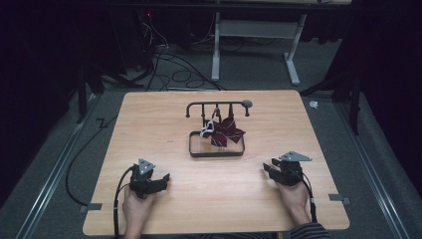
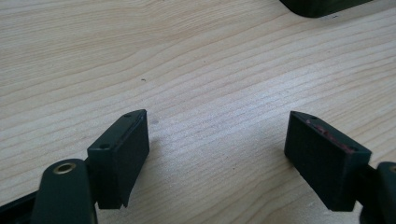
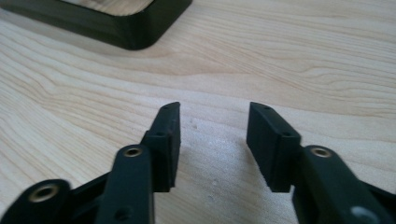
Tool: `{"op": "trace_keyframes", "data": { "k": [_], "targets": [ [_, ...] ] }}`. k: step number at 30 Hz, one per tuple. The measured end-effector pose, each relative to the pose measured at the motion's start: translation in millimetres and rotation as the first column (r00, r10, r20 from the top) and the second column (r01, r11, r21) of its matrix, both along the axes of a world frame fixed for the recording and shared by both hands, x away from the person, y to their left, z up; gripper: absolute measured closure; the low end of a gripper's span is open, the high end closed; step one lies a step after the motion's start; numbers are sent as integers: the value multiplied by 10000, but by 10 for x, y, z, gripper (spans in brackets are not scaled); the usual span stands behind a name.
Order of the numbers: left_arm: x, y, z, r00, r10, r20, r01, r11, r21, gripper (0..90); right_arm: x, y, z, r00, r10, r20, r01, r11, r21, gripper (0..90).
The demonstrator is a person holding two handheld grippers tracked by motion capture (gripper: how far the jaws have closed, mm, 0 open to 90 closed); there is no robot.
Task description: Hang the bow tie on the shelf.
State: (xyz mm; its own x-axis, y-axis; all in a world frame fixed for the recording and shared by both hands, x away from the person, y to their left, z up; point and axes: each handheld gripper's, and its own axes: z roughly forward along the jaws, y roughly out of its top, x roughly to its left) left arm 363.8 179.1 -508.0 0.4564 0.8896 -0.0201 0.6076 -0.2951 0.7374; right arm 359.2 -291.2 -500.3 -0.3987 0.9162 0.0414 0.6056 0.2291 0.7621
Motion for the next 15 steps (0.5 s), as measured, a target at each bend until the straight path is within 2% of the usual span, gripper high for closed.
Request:
{"op": "trace_keyframes", "data": {
  "k": [2, 3, 15],
  "targets": [
    [0, 0, 0, 10000, -2, -2, 2, 10000, 5, 225, 24, 38, -12, 9996, 89, -259, -100, 9990, -428, 488],
    [-1, 0, 0, 10000, -1, 0, 1, 10000, 2, 225, 18, 75, -14, 9996, 211, -210, -225, 9975, -676, 470],
    [-1, 0, 0, 10000, -6, -1, 6, 10000, 6, 225, 21, 73, -15, 9996, 186, -224, -201, 9976, -670, 459]
  ]
}}
